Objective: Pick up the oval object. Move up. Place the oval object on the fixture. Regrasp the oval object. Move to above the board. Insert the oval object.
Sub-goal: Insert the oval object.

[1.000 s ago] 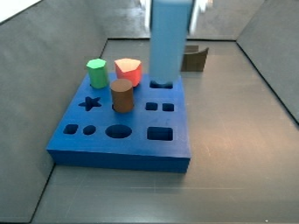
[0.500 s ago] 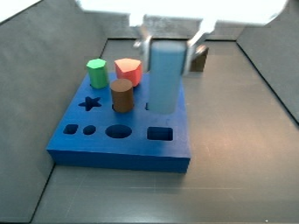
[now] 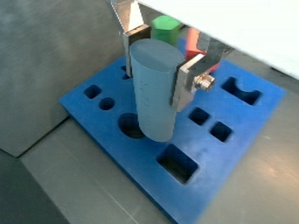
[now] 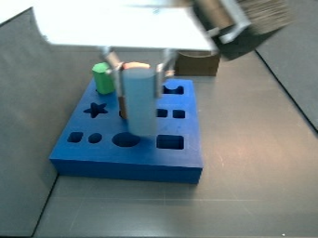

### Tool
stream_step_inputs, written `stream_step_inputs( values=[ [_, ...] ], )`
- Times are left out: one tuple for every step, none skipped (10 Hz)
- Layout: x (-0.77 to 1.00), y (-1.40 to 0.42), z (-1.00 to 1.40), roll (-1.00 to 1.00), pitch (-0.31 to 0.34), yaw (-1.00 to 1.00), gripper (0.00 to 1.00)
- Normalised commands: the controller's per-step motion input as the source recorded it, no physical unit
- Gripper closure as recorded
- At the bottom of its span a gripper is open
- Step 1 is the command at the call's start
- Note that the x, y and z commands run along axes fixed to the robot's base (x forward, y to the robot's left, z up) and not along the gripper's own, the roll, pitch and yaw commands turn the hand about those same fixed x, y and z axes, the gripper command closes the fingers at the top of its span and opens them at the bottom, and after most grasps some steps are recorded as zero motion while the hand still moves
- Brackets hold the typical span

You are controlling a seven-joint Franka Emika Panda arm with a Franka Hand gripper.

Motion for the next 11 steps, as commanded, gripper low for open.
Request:
stream_step_inputs(
  values=[
    [-0.22, -0.12, -0.19, -0.04, -0.119, 0.22, 1.00],
    [-0.02, -0.12, -0.22, -0.06, -0.046, 0.03, 1.00],
    [0.00, -0.06, -0.23, -0.05, -0.016, 0.00, 1.00],
    [0.12, -0.04, -0.18, 0.00, 0.000, -0.22, 1.00],
    [0.00, 0.00, -0.21, 0.08, 0.014, -0.23, 1.00],
    [-0.13, 0.00, -0.19, 0.00, 0.000, -0.05, 1.00],
    [-0.19, 0.00, -0.09, 0.05, 0.001, 0.00, 1.00],
    [-0.20, 0.00, 0.00, 0.00, 0.000, 0.00, 1.00],
    [-0.30, 0.00, 0.00, -0.02, 0.000, -0.05, 1.00],
    [-0.08, 0.00, -0.20, 0.00, 0.000, -0.08, 1.00],
    [0.00, 0.00, -0.35, 0.00, 0.000, -0.09, 1.00]
  ],
)
